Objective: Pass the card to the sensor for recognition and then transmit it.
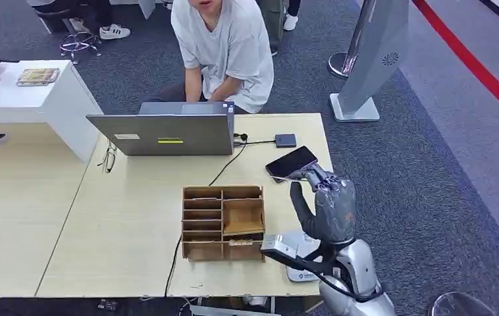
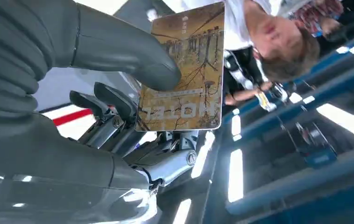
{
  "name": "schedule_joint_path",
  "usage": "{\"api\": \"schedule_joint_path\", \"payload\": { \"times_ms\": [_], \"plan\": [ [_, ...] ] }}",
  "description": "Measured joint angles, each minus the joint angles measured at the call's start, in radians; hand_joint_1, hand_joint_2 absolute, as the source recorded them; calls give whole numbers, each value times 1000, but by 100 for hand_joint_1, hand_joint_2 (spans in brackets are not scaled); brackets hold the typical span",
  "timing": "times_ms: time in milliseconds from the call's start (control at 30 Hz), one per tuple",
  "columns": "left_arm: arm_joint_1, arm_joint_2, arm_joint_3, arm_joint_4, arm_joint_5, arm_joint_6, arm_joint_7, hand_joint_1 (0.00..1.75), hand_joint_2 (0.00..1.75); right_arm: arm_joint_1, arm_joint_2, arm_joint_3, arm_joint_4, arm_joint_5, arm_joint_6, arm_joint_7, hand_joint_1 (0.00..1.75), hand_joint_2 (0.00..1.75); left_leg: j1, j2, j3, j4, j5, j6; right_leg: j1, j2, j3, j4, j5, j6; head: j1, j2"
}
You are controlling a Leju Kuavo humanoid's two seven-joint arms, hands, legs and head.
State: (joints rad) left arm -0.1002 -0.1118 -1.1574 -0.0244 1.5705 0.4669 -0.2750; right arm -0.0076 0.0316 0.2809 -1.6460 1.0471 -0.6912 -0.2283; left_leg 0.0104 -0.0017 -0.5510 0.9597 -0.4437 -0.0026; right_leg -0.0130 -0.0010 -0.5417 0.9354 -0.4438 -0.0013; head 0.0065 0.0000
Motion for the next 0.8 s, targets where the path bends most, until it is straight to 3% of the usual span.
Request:
{"api": "schedule_joint_path", "payload": {
  "times_ms": [233,800],
  "plan": [
    [-3,0,3,0,0,-6,-5,0,0,42,99,-114,-61,-1,0,-151,175,175,0,0,0,0,0,0,0,0,0,0,0,0,0,0],
    [-8,0,3,0,0,-7,-7,0,0,48,151,-158,-80,-20,-1,-158,175,175,0,0,0,0,0,0,0,0,0,0,0,0,0,0]
  ]
}}
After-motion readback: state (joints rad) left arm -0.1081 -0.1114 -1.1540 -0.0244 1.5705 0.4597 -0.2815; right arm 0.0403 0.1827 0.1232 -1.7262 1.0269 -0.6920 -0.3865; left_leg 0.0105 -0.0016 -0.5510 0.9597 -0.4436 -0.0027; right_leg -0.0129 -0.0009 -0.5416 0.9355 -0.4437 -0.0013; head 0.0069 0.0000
